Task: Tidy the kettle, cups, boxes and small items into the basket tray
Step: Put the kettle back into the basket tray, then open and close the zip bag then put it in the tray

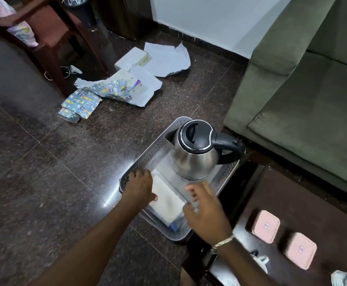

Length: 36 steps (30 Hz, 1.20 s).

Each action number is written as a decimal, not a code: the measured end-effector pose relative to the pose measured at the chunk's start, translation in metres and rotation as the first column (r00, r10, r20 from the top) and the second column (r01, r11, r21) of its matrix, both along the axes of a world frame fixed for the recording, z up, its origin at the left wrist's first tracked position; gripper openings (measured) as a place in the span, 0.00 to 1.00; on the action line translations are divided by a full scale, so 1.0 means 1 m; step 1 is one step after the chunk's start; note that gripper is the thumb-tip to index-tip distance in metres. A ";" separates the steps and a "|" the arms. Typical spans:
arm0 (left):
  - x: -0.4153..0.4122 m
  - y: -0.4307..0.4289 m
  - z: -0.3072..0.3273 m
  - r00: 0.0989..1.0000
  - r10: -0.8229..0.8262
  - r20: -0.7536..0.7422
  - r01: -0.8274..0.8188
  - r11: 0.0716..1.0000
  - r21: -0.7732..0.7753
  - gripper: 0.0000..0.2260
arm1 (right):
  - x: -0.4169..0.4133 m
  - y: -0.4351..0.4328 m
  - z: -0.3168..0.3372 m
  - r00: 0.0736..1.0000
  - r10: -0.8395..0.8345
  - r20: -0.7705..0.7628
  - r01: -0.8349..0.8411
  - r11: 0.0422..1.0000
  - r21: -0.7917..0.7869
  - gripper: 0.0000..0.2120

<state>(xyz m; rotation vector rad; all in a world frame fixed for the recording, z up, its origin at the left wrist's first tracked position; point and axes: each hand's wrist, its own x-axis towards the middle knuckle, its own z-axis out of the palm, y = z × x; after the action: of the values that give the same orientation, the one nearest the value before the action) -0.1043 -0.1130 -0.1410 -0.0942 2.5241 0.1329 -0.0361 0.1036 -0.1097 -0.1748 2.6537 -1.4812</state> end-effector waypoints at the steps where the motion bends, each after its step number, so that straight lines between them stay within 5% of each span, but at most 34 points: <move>1: -0.001 0.001 -0.001 1.000 0.020 0.008 -0.020 1.000 -0.017 0.43 | 0.003 -0.013 -0.010 0.994 0.080 0.075 -0.084 0.995 0.054 0.17; 6: 0.000 0.002 -0.005 0.996 0.085 0.028 -0.084 0.996 -0.024 0.36 | -0.003 -0.044 -0.038 0.929 0.216 0.301 -0.310 0.899 0.310 0.25; 10: -0.002 0.000 -0.004 0.972 0.237 -0.011 -0.229 0.950 0.212 0.20 | -0.003 -0.051 -0.045 0.919 0.260 0.297 -0.366 0.845 0.391 0.37; 14: 0.001 0.003 0.009 0.873 0.476 0.108 -0.453 0.708 0.542 0.11 | -0.005 -0.051 -0.042 0.936 0.257 0.242 -0.337 0.854 0.397 0.38; 20: 0.024 0.019 0.039 0.712 0.620 0.328 -0.551 0.205 0.809 0.24 | -0.003 -0.041 -0.024 0.981 0.079 0.175 -0.095 0.992 0.085 0.18; 26: 0.063 0.049 0.051 0.799 0.580 0.156 -0.369 0.269 0.890 0.06 | 0.005 -0.021 0.006 0.959 -0.016 0.281 0.065 0.984 -0.166 0.08; 31: 0.083 0.079 0.068 0.776 0.610 0.161 -0.334 0.181 0.925 0.11 | 0.022 0.010 0.032 0.948 0.012 0.317 0.123 0.908 -0.400 0.09; 36: 0.090 0.123 0.098 0.795 0.597 0.106 -0.293 0.225 0.929 0.15 | 0.036 0.070 0.055 0.939 -0.089 0.332 0.269 0.793 -0.547 0.08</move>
<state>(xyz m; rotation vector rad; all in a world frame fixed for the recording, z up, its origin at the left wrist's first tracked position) -0.0142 0.0098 -0.0434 -0.3805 2.1698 1.9301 0.0001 0.1736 -0.0552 0.2520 1.9514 -2.1624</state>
